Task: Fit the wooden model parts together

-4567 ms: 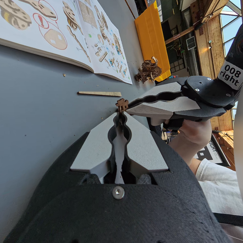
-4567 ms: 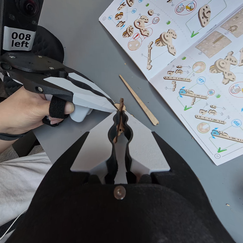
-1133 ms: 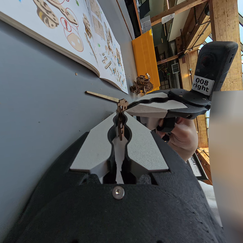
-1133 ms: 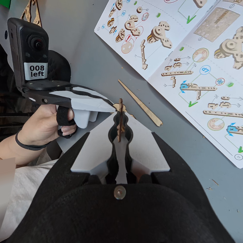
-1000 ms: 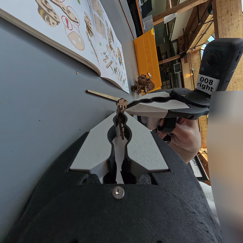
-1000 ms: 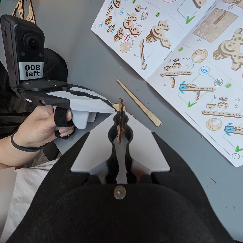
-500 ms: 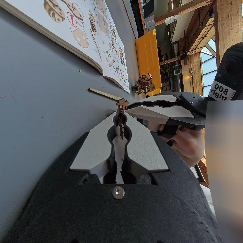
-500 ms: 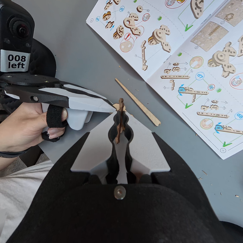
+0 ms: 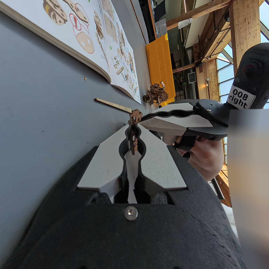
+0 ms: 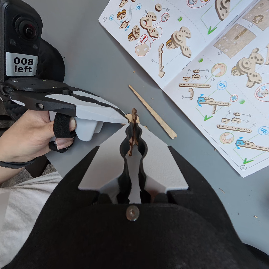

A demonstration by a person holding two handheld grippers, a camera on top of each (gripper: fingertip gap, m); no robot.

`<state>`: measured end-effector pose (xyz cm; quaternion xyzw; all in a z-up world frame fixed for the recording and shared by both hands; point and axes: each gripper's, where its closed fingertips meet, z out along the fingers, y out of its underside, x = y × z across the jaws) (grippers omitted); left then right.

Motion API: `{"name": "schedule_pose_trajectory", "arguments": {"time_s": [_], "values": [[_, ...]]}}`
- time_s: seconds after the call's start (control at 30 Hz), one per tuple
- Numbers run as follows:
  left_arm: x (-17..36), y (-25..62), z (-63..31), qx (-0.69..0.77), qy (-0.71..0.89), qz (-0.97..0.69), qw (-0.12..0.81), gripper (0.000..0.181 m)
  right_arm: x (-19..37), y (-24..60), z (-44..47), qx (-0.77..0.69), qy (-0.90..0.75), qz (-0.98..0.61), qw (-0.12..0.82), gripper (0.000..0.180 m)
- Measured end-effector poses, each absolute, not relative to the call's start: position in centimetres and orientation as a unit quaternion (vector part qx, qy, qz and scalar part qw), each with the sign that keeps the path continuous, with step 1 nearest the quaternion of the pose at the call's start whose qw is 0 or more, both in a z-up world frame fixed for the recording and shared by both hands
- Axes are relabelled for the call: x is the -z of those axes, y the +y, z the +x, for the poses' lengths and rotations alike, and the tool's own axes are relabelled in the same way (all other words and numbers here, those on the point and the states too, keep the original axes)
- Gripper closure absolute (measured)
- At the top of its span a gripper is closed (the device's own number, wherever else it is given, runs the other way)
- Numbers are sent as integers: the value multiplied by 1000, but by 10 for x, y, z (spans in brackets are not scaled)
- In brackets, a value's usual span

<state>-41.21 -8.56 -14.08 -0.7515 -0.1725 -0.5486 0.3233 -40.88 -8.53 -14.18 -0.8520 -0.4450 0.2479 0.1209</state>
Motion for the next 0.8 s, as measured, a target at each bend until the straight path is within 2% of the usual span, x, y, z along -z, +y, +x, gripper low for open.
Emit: {"name": "schedule_pose_trajectory", "arguments": {"time_s": [0.03, 0.43, 0.8], "values": [[141, -86, -412, 549, -172, -751, 324, 179, 141, -85, -409, -247, -445, -852, 123, 177], [141, -85, -412, 545, -171, -753, 328, 180, 139, -85, -409, -220, -453, -853, 135, 177], [139, -86, -411, 552, -168, -748, 328, 180, 137, -86, -409, -255, -440, -851, 127, 178]]}}
